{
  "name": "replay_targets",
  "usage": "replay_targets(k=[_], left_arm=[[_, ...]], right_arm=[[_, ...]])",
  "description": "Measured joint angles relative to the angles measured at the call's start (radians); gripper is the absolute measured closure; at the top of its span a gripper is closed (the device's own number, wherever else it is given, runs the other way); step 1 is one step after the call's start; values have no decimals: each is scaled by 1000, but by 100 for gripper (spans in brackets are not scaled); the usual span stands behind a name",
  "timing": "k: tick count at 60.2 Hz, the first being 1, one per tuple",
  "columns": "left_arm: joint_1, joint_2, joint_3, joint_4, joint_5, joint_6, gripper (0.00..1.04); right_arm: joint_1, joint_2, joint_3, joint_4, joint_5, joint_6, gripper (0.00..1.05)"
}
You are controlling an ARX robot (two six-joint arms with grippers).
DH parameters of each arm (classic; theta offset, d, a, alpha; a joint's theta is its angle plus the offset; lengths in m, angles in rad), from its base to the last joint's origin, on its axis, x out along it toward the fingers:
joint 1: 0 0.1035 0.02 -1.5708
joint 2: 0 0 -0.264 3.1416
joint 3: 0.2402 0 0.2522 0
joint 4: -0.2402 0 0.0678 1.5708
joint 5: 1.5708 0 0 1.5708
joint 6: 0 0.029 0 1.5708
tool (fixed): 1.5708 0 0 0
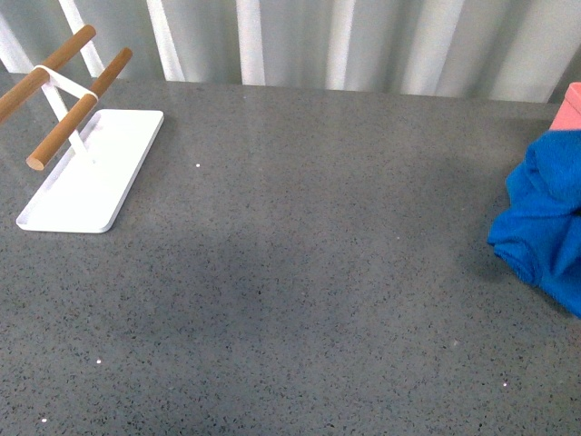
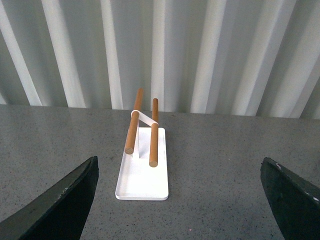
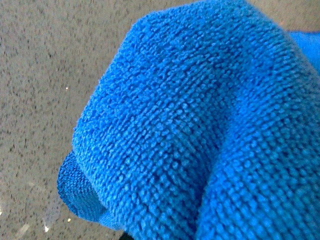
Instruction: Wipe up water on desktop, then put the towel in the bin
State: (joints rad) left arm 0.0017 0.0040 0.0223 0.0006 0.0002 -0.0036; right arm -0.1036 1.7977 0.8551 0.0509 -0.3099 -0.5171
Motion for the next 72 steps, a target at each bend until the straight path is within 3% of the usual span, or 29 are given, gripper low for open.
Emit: replay_targets(k=[17, 34, 53, 72], left_arm=[[0, 0, 0, 0, 0, 0, 7], [0, 0, 0, 0, 0, 0, 7], [0, 0, 0, 0, 0, 0, 7], [0, 0, 0, 0, 0, 0, 7]], right_arm=[[24, -40, 232, -111, 31, -12, 98], [-111, -207, 424, -200, -13, -10, 98], [-304, -241, 326, -223, -53, -38, 98], [-334, -24, 274, -183, -20, -19, 98]])
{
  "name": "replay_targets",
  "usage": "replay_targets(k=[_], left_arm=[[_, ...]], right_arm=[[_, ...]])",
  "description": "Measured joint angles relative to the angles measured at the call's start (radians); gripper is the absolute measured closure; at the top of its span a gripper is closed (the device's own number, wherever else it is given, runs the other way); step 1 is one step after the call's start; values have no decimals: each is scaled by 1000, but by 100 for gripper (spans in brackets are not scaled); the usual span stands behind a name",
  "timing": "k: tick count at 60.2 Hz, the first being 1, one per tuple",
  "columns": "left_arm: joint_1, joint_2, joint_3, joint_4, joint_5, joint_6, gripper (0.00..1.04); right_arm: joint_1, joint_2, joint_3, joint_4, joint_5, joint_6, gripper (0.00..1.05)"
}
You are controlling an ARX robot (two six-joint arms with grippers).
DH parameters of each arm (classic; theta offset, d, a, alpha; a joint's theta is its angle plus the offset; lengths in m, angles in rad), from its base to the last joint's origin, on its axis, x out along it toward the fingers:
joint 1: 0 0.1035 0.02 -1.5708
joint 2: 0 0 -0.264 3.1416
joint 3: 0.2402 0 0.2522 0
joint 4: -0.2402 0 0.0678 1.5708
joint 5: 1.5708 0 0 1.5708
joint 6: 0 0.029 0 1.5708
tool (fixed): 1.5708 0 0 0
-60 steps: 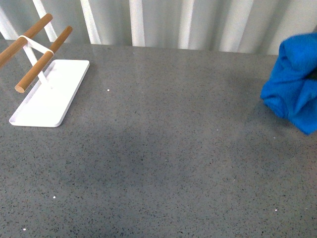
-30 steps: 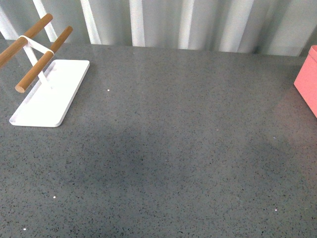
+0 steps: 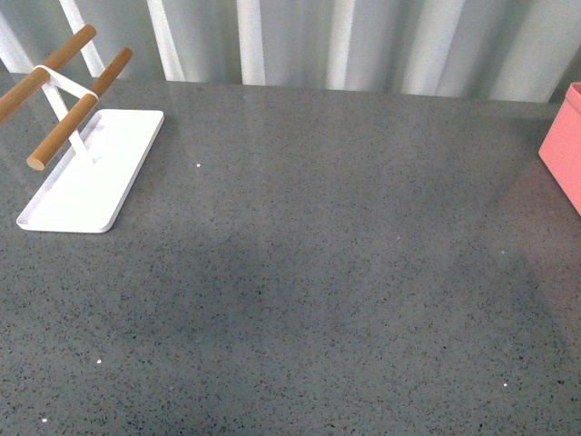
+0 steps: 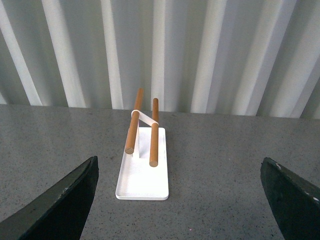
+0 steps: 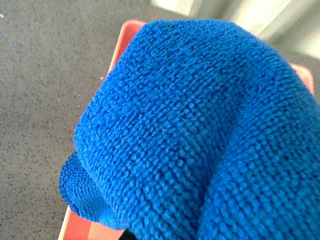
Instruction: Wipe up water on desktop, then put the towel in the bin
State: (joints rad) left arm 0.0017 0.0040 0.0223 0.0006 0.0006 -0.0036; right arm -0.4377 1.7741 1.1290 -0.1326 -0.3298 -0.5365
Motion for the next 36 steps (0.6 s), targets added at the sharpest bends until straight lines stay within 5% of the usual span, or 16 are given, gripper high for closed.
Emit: replay_targets(k=[17, 36], left_arm=[[0, 0, 0, 0, 0, 0, 7], [0, 0, 0, 0, 0, 0, 7]], right_arm=[[-3, 146, 86, -53, 96, -3, 98], [-13, 211, 98, -54, 174, -16, 52]])
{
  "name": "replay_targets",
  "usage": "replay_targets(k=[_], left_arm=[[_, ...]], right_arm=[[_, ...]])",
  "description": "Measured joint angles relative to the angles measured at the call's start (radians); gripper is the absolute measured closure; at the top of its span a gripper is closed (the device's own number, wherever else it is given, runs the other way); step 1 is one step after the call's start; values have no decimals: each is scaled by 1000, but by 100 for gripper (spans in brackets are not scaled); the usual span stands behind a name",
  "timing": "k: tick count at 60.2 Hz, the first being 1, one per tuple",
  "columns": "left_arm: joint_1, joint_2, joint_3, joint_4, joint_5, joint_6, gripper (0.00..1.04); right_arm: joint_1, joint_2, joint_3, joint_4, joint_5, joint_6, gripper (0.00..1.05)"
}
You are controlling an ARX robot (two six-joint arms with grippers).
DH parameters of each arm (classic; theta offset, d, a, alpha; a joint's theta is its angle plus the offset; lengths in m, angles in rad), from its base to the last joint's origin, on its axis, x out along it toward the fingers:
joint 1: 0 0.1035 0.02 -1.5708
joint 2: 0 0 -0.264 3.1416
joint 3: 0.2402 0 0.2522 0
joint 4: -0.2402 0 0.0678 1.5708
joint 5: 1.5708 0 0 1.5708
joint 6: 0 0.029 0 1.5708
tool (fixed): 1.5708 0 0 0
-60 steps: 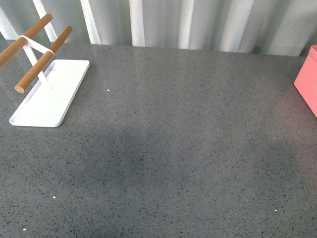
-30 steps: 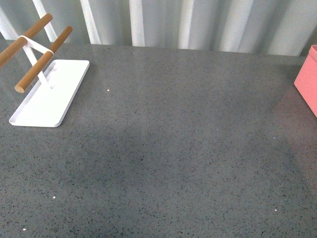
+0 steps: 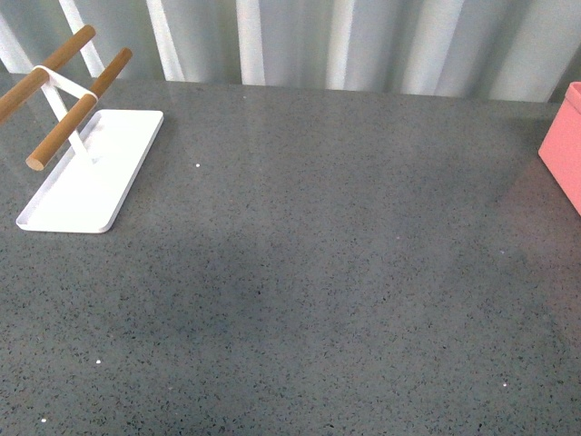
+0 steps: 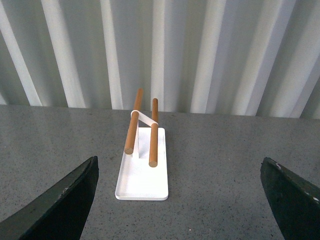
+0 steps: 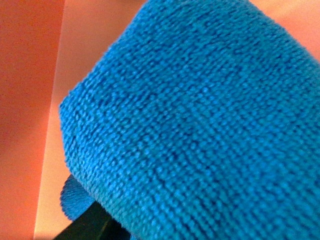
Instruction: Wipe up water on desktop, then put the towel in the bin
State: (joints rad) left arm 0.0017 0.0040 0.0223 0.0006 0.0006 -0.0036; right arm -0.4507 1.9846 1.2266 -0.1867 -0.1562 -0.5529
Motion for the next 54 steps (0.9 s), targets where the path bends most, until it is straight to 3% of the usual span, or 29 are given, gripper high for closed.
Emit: replay_targets(k=[6, 12, 18, 35, 54], left_arm=[[0, 0, 0, 0, 0, 0, 7], [0, 0, 0, 0, 0, 0, 7], [0, 0, 0, 0, 0, 0, 7], [0, 0, 0, 0, 0, 0, 7], [0, 0, 0, 0, 0, 0, 7]], right_arm=[[-3, 0, 6, 0, 0, 0, 37], [-5, 0, 8, -9, -3, 0, 16], [-6, 0, 8, -13, -6, 0, 5], [-16, -18, 7, -16, -71, 76, 7], [-44, -24, -31, -22, -29, 33, 7]])
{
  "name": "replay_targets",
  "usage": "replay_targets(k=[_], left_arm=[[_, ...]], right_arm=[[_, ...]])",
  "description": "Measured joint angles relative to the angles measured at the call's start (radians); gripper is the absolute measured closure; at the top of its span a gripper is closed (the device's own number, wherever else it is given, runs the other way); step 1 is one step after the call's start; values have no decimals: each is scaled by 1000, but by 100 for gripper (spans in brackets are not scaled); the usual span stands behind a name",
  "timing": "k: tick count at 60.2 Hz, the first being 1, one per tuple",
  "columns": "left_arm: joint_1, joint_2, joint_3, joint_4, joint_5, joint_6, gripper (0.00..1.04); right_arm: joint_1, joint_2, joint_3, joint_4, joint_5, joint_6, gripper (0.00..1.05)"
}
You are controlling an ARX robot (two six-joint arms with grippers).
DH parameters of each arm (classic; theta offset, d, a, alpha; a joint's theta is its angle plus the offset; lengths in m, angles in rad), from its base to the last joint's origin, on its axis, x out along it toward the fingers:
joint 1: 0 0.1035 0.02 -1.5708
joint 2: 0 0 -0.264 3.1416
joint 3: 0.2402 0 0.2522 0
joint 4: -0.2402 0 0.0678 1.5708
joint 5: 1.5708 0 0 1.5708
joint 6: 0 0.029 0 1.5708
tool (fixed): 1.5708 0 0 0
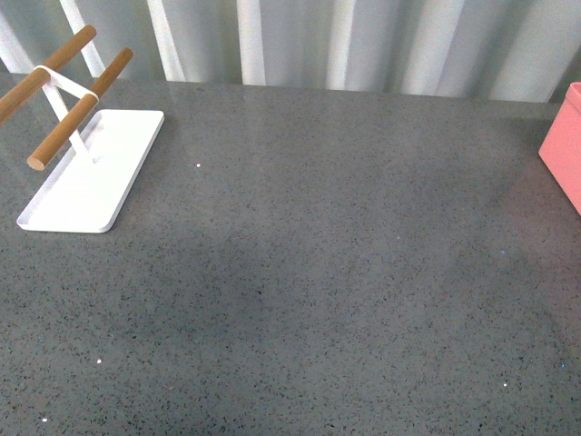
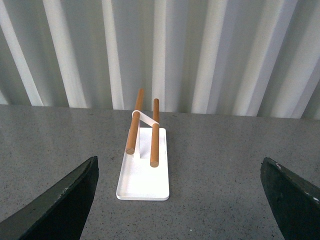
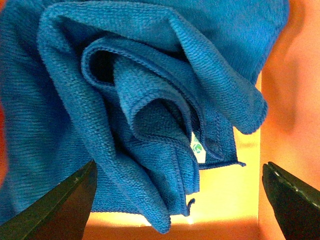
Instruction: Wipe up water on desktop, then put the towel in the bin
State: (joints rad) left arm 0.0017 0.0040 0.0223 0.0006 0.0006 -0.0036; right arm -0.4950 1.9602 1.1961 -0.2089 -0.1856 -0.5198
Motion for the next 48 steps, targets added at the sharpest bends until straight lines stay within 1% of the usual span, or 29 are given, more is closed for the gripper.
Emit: replay_targets(k=[7, 15, 23, 28, 33, 41, 48], left_arm=[[0, 0, 0, 0, 0, 0, 7], [0, 0, 0, 0, 0, 0, 7], [0, 0, 0, 0, 0, 0, 7], [0, 0, 0, 0, 0, 0, 7], [0, 0, 0, 0, 0, 0, 7], [0, 0, 0, 0, 0, 0, 7], [0, 0, 0, 0, 0, 0, 7]], right_arm=[[-5, -26, -2, 0, -6, -4, 7], [7, -95, -3, 14, -46, -4, 7], [37, -208, -34, 48, -136, 12, 7], [82, -354, -99, 66, -255, 39, 7], [142, -524, -187, 65, -347, 54, 7], [243, -732, -322, 56, -383, 63, 7], [330, -888, -450, 55, -411, 110, 7]])
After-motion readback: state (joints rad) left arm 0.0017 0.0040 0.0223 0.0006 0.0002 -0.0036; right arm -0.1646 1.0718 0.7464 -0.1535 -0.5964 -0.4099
